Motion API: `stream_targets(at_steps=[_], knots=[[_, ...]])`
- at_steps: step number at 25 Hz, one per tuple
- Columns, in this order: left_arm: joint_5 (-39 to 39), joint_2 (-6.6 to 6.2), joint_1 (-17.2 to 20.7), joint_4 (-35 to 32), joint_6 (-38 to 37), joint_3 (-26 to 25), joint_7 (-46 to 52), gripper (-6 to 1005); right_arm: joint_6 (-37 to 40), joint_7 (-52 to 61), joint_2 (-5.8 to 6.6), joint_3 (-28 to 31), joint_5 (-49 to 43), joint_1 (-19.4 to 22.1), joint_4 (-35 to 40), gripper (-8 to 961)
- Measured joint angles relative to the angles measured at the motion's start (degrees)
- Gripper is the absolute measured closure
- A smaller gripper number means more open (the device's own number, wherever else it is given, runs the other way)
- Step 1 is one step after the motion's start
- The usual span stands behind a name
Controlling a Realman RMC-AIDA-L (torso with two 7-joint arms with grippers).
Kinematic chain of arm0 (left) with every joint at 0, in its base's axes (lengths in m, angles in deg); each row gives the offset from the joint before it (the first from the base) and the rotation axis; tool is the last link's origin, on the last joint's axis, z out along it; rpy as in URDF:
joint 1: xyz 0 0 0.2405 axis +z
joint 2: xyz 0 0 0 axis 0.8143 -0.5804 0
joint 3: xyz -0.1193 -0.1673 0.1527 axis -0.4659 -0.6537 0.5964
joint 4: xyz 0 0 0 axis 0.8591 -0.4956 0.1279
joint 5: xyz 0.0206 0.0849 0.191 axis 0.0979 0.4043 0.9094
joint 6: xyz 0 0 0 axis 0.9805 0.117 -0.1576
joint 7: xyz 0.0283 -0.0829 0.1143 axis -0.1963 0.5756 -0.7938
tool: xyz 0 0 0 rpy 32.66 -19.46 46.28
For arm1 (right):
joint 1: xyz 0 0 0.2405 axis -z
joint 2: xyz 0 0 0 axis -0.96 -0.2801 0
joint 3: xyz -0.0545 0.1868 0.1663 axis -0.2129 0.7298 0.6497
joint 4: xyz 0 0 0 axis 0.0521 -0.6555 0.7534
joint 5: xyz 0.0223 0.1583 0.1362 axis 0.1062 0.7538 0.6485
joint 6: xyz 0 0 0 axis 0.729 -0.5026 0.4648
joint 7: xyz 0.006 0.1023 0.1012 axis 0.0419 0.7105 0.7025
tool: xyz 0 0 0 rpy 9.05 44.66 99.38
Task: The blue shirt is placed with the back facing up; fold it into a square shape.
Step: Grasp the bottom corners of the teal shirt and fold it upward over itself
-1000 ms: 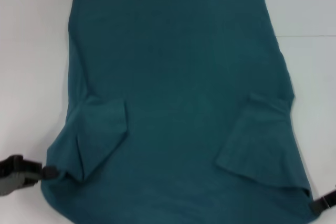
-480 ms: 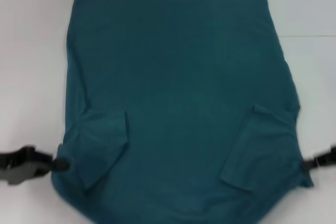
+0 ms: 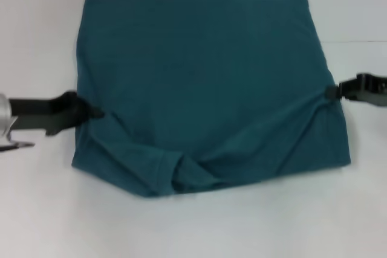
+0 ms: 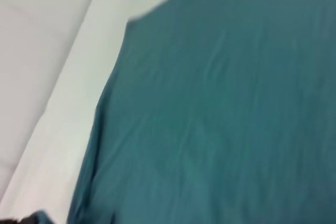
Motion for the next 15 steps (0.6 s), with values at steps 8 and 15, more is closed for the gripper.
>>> stream_targets(at_steps=[8,15], knots=[[-2.0,1.69,-4.1,1.0,14.9,0.6,-0.1,948,-15.0,-0.4,-1.53,-0.5,1.0,-3.9,-1.3,898],[-2.3,2.67,-6.5,3.7,25.9,5.8,-0.3,947,-28.1,-0.6,-2.34,-5.8,1.1,-7.0,-4.5,898]])
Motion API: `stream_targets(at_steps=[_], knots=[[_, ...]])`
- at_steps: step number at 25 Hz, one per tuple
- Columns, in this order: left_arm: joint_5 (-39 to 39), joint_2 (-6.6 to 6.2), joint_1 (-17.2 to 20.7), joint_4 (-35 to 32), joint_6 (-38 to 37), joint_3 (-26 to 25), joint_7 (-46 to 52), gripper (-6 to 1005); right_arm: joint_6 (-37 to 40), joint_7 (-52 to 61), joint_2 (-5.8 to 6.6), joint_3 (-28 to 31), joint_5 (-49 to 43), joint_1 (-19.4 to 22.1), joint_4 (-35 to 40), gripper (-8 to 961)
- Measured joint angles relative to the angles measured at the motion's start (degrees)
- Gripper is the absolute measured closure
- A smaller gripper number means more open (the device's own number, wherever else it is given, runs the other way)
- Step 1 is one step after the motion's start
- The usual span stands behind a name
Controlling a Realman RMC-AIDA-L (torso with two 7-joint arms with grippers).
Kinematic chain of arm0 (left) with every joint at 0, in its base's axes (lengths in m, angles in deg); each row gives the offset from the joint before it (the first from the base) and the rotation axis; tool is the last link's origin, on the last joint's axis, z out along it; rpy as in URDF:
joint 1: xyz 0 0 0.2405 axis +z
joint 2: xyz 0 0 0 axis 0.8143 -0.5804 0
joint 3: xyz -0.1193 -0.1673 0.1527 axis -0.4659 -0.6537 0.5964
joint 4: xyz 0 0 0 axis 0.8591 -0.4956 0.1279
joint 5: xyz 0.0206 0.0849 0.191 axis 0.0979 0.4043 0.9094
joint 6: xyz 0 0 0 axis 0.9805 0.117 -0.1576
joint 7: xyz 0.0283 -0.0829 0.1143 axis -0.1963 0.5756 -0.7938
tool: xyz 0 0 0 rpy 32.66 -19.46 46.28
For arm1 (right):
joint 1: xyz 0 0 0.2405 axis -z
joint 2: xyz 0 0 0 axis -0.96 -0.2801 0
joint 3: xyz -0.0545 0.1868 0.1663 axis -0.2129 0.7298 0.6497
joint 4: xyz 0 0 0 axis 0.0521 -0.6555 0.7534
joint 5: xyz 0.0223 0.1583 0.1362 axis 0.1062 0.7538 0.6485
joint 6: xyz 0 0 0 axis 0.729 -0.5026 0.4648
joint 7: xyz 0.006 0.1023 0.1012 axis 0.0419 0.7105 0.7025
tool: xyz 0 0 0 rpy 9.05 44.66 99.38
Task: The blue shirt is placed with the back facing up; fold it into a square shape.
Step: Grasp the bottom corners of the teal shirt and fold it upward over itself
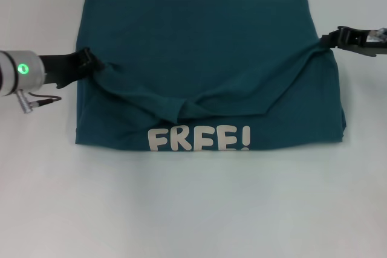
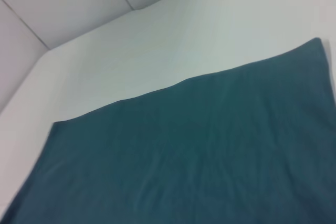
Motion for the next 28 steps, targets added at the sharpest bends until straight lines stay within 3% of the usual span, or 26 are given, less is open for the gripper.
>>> stream_targets(at_steps=[4,9,15,28], knots=[[0.0,0.84,-1.1,0.2,4.2,2.0,0.0,938,-4.1,0.0,-0.13,-3.5,-0.1,-1.9,-1.8,897],[-0.1,0.81,-2.7,0.7,7.2,2.5,0.0,927,-6.8,0.4,-0.21,-4.7,-0.2,-3.9,-2.0,897],[-0.1,0.46,-4.6,2.4,9.8,3.1,-0.1,914,-7.4,1.4,1.43,-5.4,-0.6,-6.7,-4.2,898],[0.0,0.34,-6.2,2.5,13.7,3.5,-0.1,886,-9.5,3.1,2.48,-6.0,-0.8,-7.3,-4.4,897]])
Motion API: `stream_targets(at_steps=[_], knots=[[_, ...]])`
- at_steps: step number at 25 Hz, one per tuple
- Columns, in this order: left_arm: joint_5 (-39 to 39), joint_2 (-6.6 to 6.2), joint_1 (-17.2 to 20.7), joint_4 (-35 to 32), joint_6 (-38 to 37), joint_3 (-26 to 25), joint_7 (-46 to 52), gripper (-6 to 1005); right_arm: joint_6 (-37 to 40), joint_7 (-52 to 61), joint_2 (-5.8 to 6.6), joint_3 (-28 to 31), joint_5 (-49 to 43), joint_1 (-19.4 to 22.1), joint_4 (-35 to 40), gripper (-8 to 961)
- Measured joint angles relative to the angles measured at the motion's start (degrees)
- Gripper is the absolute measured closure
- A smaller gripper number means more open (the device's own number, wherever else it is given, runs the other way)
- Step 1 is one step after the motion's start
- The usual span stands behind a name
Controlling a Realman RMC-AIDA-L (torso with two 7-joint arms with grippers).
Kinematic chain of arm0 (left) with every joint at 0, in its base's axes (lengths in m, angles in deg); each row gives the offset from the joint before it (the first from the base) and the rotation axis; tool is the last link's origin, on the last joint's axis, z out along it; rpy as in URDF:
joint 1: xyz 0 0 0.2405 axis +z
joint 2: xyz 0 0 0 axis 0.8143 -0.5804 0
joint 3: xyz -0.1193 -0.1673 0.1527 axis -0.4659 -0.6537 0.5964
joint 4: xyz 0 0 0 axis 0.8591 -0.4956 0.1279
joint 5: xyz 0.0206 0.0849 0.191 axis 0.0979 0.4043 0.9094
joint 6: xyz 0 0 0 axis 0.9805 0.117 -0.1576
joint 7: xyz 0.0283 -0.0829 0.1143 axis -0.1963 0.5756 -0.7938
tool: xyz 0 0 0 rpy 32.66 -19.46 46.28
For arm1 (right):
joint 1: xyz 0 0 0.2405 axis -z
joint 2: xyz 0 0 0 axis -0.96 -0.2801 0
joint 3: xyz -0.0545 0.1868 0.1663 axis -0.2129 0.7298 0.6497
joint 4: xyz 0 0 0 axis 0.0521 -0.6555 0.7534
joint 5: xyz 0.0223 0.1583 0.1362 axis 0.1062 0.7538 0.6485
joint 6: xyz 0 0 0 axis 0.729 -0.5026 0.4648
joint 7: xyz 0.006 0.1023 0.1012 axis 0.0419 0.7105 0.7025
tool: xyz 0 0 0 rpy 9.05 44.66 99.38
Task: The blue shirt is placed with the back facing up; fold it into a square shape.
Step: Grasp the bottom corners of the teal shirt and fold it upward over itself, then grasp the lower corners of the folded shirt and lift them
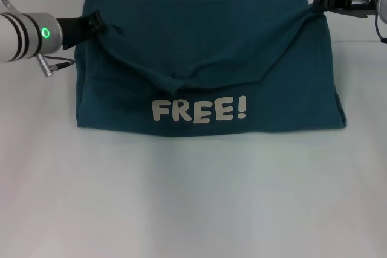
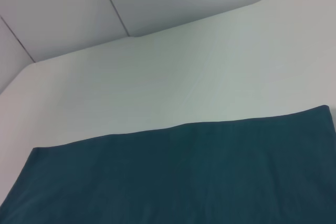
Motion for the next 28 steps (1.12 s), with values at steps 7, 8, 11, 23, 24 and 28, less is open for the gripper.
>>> stream_targets(at_steps=[7,8,11,23,24,28], knots=[[0.1,0.43,-0.2,0.1,1.0,1.8,0.1,871,-1.0,0.0,0.03,-1.9,0.0,-0.4,-0.5,871],[0.1,0.48,-0.2,0.1,1.0,2.0,0.1,869,-1.0,0.0,0.04,-2.2,0.0,-0.5,-0.5,867],[0.0,0.45,-0.2,0.3,1.1,3.3,0.0,862,-0.6,0.1,0.14,-3.6,0.0,-0.6,-0.5,854],[-2.8,1.49,2.9,-2.3,1.3,4.0,0.9,716,0.8,2.1,1.68,-6.8,0.5,0.4,-1.6,661],[-3.6,1.63,3.7,-3.1,0.8,4.0,1.1,673,2.4,2.2,1.74,-6.3,0.8,1.0,-0.7,641],[-9.9,2.05,9.7,-8.3,-4.0,4.1,1.7,507,12.6,1.2,1.22,-2.4,5.4,6.5,5.2,491]])
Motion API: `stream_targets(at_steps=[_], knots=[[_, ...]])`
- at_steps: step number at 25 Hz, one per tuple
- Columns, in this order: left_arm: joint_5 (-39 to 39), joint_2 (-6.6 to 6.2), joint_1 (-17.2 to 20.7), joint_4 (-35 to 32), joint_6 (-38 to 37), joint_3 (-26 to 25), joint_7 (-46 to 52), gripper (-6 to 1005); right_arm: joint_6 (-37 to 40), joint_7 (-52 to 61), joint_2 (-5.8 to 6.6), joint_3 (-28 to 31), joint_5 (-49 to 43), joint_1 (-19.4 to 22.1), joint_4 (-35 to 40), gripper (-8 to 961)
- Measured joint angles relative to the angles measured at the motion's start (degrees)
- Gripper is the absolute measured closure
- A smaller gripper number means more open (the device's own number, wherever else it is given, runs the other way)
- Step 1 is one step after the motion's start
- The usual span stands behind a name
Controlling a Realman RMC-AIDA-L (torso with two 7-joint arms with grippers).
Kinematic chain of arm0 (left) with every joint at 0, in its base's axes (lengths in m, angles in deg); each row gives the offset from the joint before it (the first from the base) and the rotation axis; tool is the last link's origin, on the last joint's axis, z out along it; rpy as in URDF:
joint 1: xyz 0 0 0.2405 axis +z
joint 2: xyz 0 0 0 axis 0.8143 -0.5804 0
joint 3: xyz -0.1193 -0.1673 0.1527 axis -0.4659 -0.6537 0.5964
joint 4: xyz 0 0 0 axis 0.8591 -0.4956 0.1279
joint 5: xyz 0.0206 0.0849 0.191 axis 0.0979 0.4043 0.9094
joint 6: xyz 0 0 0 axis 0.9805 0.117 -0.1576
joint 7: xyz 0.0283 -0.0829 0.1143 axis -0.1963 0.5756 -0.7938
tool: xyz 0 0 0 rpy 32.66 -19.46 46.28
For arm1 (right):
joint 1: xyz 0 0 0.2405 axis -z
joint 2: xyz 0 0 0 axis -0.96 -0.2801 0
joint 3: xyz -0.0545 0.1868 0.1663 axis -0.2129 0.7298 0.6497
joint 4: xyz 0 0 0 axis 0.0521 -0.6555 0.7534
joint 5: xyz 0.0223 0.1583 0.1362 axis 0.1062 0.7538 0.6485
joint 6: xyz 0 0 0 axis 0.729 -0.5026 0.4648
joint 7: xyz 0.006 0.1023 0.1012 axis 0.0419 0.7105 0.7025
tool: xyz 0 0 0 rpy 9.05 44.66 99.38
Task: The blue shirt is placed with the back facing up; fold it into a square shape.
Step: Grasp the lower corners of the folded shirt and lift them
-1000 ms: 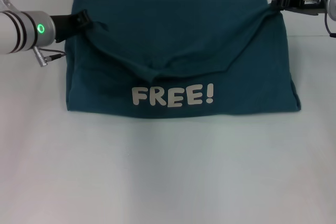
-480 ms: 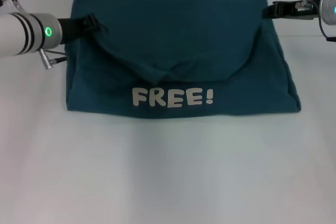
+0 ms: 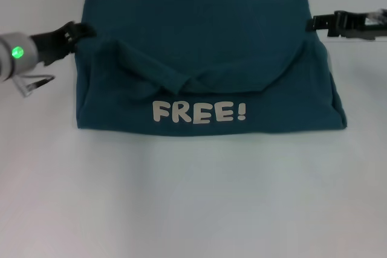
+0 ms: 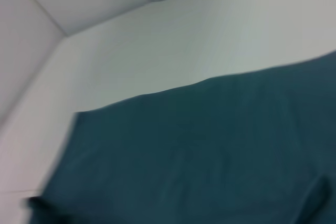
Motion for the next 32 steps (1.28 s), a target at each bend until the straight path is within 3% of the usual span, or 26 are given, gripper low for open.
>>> stream_targets(at_steps=[3,5,8,9,13,19,32], knots=[[-6.0,-0.25,5.0,-2.8,-6.0,0.3,-1.9,383,9.4,-3.4,-0.45,1.6,7.9,6.2,3.0,372],[-10.6,-0.75,8.7,-3.7,-11.2,0.1,-4.8,365,14.7,-6.0,-0.51,2.0,12.6,9.8,3.3,309],[-12.9,-1.09,10.9,-3.8,-14.5,-0.1,-7.5,339,22.1,-10.3,-0.56,2.8,18.5,15.7,2.8,214],[-14.3,-1.35,13.1,-3.8,-18.2,-0.5,-12.7,330,23.8,-11.1,-0.63,3.0,19.4,16.9,2.7,212],[-14.4,-1.39,14.1,-3.0,-20.7,-1.2,-22.5,295,30.1,-14.1,-1.20,4.8,22.4,20.8,2.3,206],[-14.1,-1.21,13.5,1.8,-18.0,-0.7,-29.3,295,31.4,-16.4,-1.35,7.0,22.6,21.8,-0.6,206],[-13.7,-0.79,12.6,5.5,-9.6,2.7,-29.5,295,30.7,-17.3,-1.10,7.2,22.4,21.0,-1.8,205]])
